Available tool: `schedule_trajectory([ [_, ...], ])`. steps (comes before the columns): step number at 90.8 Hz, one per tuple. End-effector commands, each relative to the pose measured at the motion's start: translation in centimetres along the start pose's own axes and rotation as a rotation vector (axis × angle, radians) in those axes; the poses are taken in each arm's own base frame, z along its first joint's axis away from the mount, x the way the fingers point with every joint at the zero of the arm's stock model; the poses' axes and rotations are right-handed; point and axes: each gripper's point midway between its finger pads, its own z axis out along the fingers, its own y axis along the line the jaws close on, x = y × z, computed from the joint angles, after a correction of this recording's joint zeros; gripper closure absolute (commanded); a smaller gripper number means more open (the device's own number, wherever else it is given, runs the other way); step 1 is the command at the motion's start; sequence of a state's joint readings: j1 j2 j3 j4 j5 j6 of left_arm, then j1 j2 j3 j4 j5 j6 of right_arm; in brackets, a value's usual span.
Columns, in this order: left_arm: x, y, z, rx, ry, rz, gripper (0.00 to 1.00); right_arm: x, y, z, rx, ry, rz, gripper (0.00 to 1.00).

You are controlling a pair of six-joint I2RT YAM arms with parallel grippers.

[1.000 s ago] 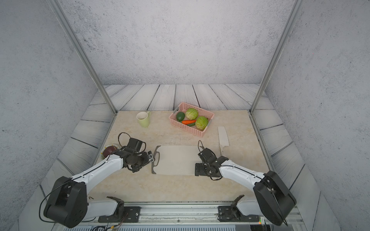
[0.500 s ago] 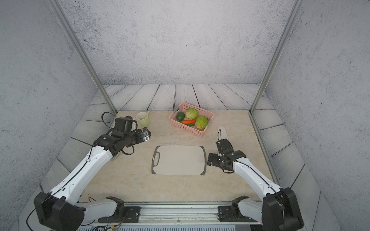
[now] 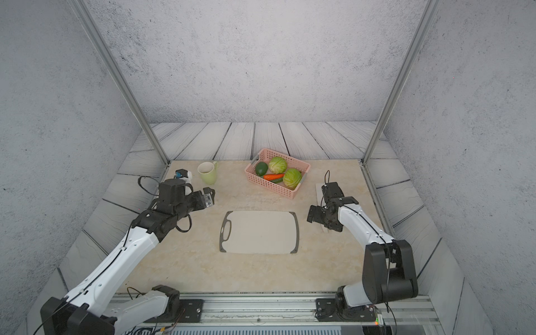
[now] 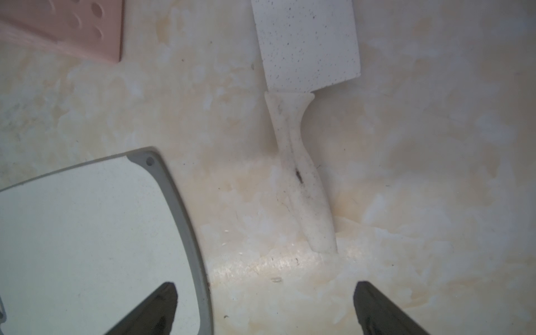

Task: Align the knife with the edge of the cutting board
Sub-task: Pick up the knife at the center of the board.

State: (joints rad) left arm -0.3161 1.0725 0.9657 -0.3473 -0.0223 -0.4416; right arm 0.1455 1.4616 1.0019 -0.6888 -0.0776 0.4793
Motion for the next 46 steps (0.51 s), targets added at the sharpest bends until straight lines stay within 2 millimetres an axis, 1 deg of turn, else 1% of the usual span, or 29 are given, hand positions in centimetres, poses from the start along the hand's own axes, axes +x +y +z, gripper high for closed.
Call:
schedule_trajectory([
  [1,-1.5,-0.9,-1.2,0.055,-0.068,0.022,0.02,-0.8,-0.4,0.0,0.009,0.024,-0.001,0.01],
  [13,-2.0,-1.5,-2.1,0.093,-0.101,0.025,0.02,-1.7,-0.5,0.5,0.017,0.044,0.005,0.02],
  [25,-2.3,-2.1,-2.9,0.138,-0.132,0.033,0.02,-2.3,-0.7,1.3,0.027,0.063,0.004,0.05],
  [39,-2.6,-2.1,-3.2,0.137,-0.142,0.042,0.02,-2.4,-0.6,2.3,0.027,0.095,0.002,0.15],
  [46,-2.5,-2.0,-3.1,0.13,-0.138,0.04,0.02,-2.4,-0.6,3.0,0.032,0.108,0.005,0.22],
])
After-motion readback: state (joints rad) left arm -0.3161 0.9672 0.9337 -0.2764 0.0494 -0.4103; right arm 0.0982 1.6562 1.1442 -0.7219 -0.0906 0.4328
